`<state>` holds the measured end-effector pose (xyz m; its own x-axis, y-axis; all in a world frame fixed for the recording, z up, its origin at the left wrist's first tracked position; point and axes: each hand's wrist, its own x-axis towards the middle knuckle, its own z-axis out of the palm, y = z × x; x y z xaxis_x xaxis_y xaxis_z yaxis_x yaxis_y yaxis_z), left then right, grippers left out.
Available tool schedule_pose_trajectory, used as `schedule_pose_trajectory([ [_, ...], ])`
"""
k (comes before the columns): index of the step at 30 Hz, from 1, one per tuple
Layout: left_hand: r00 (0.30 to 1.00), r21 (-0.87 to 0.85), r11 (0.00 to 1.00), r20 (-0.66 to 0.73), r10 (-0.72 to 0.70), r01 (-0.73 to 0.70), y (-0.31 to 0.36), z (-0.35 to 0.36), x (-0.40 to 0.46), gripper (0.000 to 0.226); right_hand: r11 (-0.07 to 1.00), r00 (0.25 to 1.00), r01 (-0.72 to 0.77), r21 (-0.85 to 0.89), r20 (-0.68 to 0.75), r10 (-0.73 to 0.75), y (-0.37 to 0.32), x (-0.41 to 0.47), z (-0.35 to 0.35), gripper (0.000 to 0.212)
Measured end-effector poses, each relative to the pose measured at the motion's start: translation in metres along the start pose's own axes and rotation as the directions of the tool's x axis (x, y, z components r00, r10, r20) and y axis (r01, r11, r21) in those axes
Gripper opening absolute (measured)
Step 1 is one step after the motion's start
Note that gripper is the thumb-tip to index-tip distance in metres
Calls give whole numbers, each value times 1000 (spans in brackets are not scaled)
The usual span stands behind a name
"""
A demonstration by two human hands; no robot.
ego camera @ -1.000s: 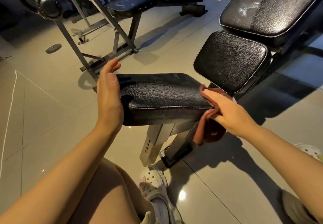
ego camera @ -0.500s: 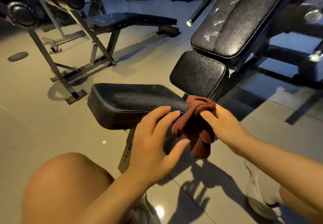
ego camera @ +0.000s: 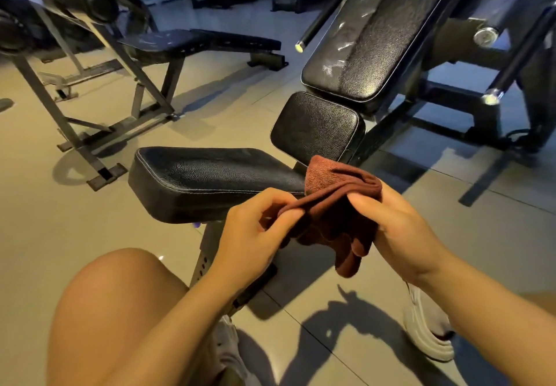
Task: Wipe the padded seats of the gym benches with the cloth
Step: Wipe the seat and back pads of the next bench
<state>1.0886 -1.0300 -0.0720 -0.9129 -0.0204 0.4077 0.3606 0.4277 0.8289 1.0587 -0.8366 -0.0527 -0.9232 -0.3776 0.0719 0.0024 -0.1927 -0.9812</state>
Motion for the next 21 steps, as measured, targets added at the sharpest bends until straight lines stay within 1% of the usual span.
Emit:
schedule_pose_trajectory([
  [2, 998, 51, 998, 52, 34, -36, -2, -3, 3, 6, 996, 999, -9, 86, -36, 12, 2, -4, -5, 32],
  [4, 994, 68, 997, 104, 20, -27, -4, -4, 3, 13, 990, 997, -29, 141, -65, 38, 4, -7, -8, 35],
  [7, 989, 79, 997, 148, -21, 10, -6, -2, 0, 24, 989, 993, -42, 139, -105, 57, 8, -7, -10, 36],
  [9, 992, 83, 996, 123, -31, 21, -7, -1, 0, 23, 991, 990, -44, 127, -126, 60, 10, -7, -10, 36],
  [12, 993, 77, 996, 107, -55, 47, -9, -3, 1, 17, 997, 989, -40, 72, -140, 50, 12, -7, -10, 34],
  [14, 987, 102, 992, 135, -87, 73, -12, -5, 3, 5, 999, 983, -34, -41, -182, 26, 13, -5, -13, 33],
  [15, 984, 107, 990, 147, -104, 89, -12, -6, 3, 7, 995, 977, -29, -97, -211, 8, 14, -3, -14, 34],
  [17, 977, 105, 986, 159, -142, 127, -13, -7, 4, 13, 986, 965, -28, -163, -263, -16, 16, -1, -17, 45],
  [19, 971, 114, 980, 161, -179, 161, -13, -8, 6, 12, 980, 955, -53, -194, -296, -7, 17, 1, -20, 56],
  [21, 968, 121, 976, 154, -199, 181, -12, -10, 6, 13, 972, 959, -86, -219, -284, 21, 17, 1, -24, 59],
])
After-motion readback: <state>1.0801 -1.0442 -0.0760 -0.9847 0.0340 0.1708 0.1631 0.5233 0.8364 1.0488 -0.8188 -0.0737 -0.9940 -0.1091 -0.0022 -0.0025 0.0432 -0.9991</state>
